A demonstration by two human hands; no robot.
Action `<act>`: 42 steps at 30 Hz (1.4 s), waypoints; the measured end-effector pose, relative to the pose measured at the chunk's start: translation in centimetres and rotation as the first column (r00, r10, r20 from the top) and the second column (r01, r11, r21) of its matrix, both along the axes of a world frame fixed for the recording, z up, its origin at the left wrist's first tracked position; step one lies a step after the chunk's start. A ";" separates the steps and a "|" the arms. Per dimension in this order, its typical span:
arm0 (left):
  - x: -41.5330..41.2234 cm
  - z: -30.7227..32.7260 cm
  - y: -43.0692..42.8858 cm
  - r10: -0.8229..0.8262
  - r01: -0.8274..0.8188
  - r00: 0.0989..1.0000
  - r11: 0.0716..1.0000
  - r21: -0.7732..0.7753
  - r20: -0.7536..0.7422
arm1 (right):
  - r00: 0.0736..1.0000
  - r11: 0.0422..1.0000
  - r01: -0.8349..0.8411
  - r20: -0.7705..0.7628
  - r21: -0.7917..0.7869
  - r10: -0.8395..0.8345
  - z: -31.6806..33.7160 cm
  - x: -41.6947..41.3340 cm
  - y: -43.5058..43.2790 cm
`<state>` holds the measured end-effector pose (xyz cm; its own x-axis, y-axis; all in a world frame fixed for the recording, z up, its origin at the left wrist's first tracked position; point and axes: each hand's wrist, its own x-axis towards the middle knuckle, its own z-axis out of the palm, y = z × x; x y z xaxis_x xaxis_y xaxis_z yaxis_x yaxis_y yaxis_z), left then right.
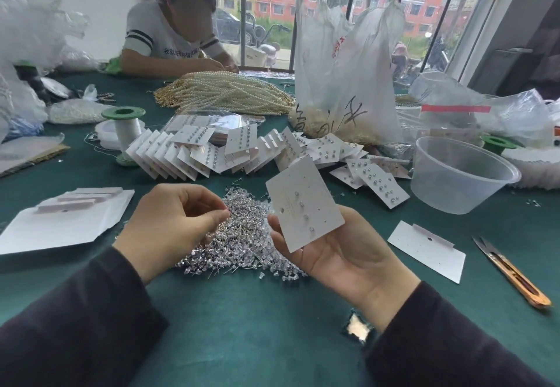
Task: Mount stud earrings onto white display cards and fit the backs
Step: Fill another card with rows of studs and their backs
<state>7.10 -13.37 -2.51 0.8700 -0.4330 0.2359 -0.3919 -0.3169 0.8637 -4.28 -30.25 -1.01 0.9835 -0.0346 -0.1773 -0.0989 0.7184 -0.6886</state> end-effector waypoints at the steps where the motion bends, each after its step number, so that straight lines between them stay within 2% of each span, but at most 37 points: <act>1: 0.0 0.1 0.0 0.005 -0.005 1.000 1.000 -0.006 0.014 | 1.000 1.000 -0.006 0.003 0.004 0.006 0.0 0.0 0.0; 6: -1.3 0.5 -0.6 0.044 -0.024 0.990 0.989 -0.147 0.133 | 0.998 0.998 -0.065 0.017 0.013 0.064 -0.1 -0.1 0.2; 9: -2.7 1.1 -0.9 0.001 0.062 0.976 0.957 -0.282 0.220 | 0.995 0.995 -0.101 0.013 -0.013 0.101 -0.1 -0.1 0.5; 13: -3.7 1.5 -1.0 0.016 0.102 0.891 0.967 -0.234 0.453 | 0.982 0.983 -0.183 0.037 -0.015 0.184 -0.2 -0.1 1.2; 20: -4.1 1.5 -1.2 0.062 0.035 0.841 0.985 -0.168 0.537 | 0.951 0.954 -0.290 0.092 -0.074 0.296 -0.1 -0.3 1.9; 29: -4.1 1.2 -1.3 0.070 -0.004 0.782 0.994 -0.106 0.619 | 0.964 0.967 -0.249 0.085 -0.057 0.253 -0.1 -0.4 1.9; 31: -4.1 1.0 -1.4 0.080 -0.025 0.764 0.995 -0.094 0.640 | 0.981 0.973 -0.166 0.071 -0.158 0.178 -0.1 -0.3 2.1; 32: -4.2 0.9 -1.4 0.088 -0.035 0.777 0.995 -0.097 0.623 | 0.993 0.962 -0.082 0.064 -0.259 0.102 -0.4 -0.2 2.2; 33: -4.3 0.8 -1.5 0.099 -0.043 0.812 0.993 -0.110 0.575 | 0.997 0.920 0.018 0.074 -0.392 0.012 -0.6 -0.2 2.3; 34: -4.4 0.7 -1.6 0.107 -0.045 0.873 0.989 -0.140 0.476 | 0.991 0.834 0.120 0.113 -0.538 -0.070 -0.9 -0.1 2.5; 36: -4.6 0.6 -2.0 0.046 -0.020 0.995 0.955 -0.296 0.084 | 0.953 0.578 0.301 0.258 -0.758 -0.157 -1.2 -0.2 2.8; 37: -4.5 0.6 -2.1 -0.041 -0.013 0.991 0.918 -0.397 -0.127 | 0.928 0.433 0.372 0.336 -0.821 -0.162 -1.3 -0.2 2.9; 38: -4.4 0.6 -2.1 -0.141 -0.013 0.948 0.878 -0.478 -0.284 | 0.901 0.279 0.434 0.406 -0.857 -0.153 -1.3 -0.2 3.0; 40: -4.3 0.8 -2.0 -0.308 -0.010 0.845 0.808 -0.589 -0.437 | 0.854 0.001 0.510 0.506 -0.860 -0.118 -1.4 -0.3 3.0; 41: -4.3 1.0 -1.9 -0.376 -0.005 0.796 0.780 -0.626 -0.475 | 0.837 -0.103 0.528 0.537 -0.843 -0.104 -1.4 -0.3 3.0; 42: -4.2 1.1 -1.8 -0.424 0.003 0.756 0.764 -0.646 -0.498 | 0.825 -0.167 0.538 0.557 -0.826 -0.096 -1.4 -0.4 2.9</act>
